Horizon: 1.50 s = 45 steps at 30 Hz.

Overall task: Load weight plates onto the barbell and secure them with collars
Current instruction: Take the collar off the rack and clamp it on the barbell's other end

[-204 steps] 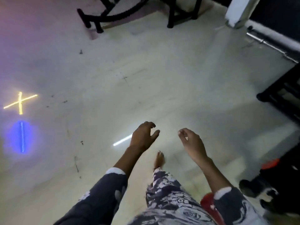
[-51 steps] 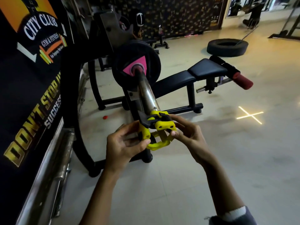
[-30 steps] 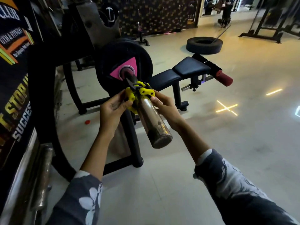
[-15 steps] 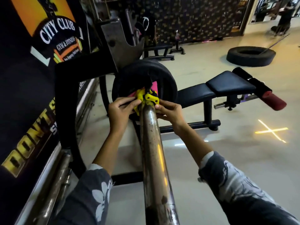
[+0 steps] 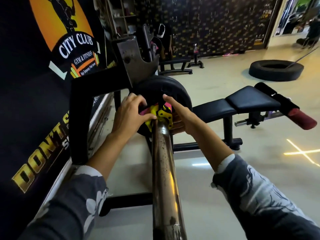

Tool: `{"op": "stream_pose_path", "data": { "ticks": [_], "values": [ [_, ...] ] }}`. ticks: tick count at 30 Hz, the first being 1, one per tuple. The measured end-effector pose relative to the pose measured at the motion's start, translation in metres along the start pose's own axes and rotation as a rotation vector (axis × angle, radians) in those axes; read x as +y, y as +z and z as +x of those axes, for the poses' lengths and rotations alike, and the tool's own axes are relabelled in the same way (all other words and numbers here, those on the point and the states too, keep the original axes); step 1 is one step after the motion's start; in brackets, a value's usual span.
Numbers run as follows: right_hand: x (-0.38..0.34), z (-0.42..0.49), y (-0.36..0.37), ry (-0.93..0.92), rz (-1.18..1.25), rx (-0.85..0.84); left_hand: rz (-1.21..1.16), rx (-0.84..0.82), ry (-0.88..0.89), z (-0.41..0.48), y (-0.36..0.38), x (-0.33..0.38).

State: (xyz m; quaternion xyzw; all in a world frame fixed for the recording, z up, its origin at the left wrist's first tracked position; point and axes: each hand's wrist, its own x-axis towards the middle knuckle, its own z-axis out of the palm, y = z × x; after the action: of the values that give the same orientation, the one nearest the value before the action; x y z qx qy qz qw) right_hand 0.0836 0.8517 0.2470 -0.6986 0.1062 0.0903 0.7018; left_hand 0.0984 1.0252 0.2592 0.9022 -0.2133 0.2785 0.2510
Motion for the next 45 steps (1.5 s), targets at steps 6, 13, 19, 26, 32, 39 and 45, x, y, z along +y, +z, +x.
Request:
{"op": "stream_pose_path", "data": {
  "ticks": [6,13,19,26,32,39,45],
  "values": [
    [0.004,-0.004,-0.005,0.002,0.039,0.009,0.153,-0.218,0.107,0.036,-0.019,0.008],
    [0.007,-0.007,-0.007,0.030,0.168,0.013,0.067,-0.441,0.051,0.046,-0.021,0.005],
    [0.012,-0.004,-0.007,0.093,0.330,0.023,-0.045,-0.378,0.055,0.045,-0.015,0.002],
    [0.022,0.003,-0.008,0.086,0.441,0.026,-0.070,-0.356,0.061,0.045,-0.012,-0.001],
    [0.025,0.005,-0.008,0.078,0.443,0.053,-0.068,-0.357,0.070,0.045,-0.012,-0.003],
    [0.045,-0.019,0.012,-0.301,-0.070,0.436,-0.012,-0.294,0.061,0.028,-0.014,0.001],
    [0.070,-0.063,0.020,-0.631,-0.659,0.585,-0.052,0.054,0.101,-0.052,0.001,0.006]
  ]
}}
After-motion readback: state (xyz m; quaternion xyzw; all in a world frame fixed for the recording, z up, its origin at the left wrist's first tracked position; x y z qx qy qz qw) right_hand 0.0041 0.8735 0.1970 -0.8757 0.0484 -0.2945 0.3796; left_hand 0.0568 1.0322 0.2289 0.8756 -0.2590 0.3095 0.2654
